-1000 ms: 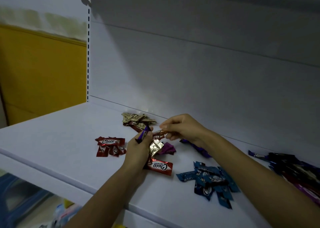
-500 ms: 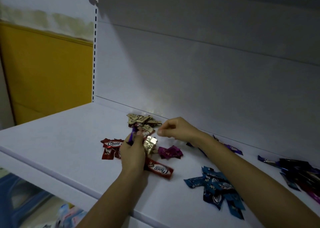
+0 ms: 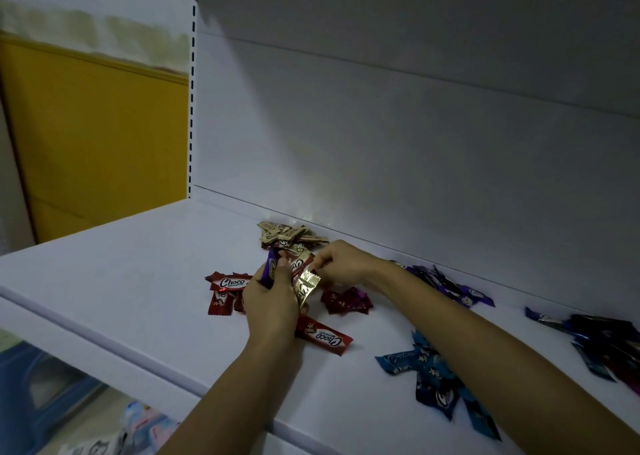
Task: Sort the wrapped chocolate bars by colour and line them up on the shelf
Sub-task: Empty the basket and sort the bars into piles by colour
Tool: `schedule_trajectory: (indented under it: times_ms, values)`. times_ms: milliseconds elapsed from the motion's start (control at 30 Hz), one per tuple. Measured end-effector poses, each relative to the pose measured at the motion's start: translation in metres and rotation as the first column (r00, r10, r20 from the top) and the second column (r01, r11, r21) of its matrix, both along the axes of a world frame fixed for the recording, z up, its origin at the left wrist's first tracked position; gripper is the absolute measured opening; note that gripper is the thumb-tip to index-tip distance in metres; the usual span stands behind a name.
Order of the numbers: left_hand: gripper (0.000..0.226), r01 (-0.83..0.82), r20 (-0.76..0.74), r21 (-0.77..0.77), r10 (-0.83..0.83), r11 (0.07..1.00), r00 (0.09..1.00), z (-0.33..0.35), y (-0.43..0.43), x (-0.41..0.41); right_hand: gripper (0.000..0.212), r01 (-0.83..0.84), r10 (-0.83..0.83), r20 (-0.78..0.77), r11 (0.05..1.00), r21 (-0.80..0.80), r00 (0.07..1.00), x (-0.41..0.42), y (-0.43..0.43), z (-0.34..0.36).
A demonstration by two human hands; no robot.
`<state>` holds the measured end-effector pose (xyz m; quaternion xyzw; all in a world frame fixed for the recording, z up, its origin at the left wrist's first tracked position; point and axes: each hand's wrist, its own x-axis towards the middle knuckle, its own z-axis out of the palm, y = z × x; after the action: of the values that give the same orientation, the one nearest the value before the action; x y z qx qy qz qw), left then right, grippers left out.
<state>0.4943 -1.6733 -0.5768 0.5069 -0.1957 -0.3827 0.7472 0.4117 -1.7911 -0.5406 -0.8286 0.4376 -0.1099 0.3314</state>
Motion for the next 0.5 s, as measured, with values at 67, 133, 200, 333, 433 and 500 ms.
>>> schedule_trajectory:
  times_ms: [67, 133, 200, 333, 433, 500]
  values:
    - [0.024, -0.007, -0.02, 0.005, 0.007, 1.0, 1.0, 0.0, 0.0, 0.0, 0.016, 0.013, -0.013, 0.024, 1.0, -0.001, 1.0, 0.003, 0.001, -0.001]
    - [0.023, -0.023, -0.027, -0.001, 0.023, 1.0, 0.999, 0.001, -0.001, 0.0, 0.015, -0.02, 0.016, -0.042, 0.996, -0.092, 0.999, 0.007, 0.003, -0.004]
    - [0.022, -0.031, -0.006, 0.006, 0.031, 0.999, 0.999, 0.001, -0.001, 0.0, 0.023, -0.078, 0.058, -0.118, 0.982, -0.171, 0.991, 0.013, 0.004, -0.007]
    - [0.023, -0.024, -0.006, 0.02, 0.024, 1.0, 1.0, 0.002, 0.0, 0.0, 0.039, -0.076, 0.067, -0.092, 0.993, -0.096, 0.994, 0.019, 0.002, -0.001]
    - [0.023, -0.013, -0.027, 0.016, 0.013, 1.0, 1.0, 0.002, 0.0, -0.001, 0.012, 0.079, -0.07, 0.084, 0.991, -0.108, 0.994, 0.019, -0.006, 0.01]
    - [0.023, -0.018, -0.009, 0.008, 0.018, 1.0, 1.0, 0.002, 0.0, -0.001, 0.025, 0.204, -0.179, 0.186, 0.971, -0.125, 0.966, 0.017, -0.012, 0.017]
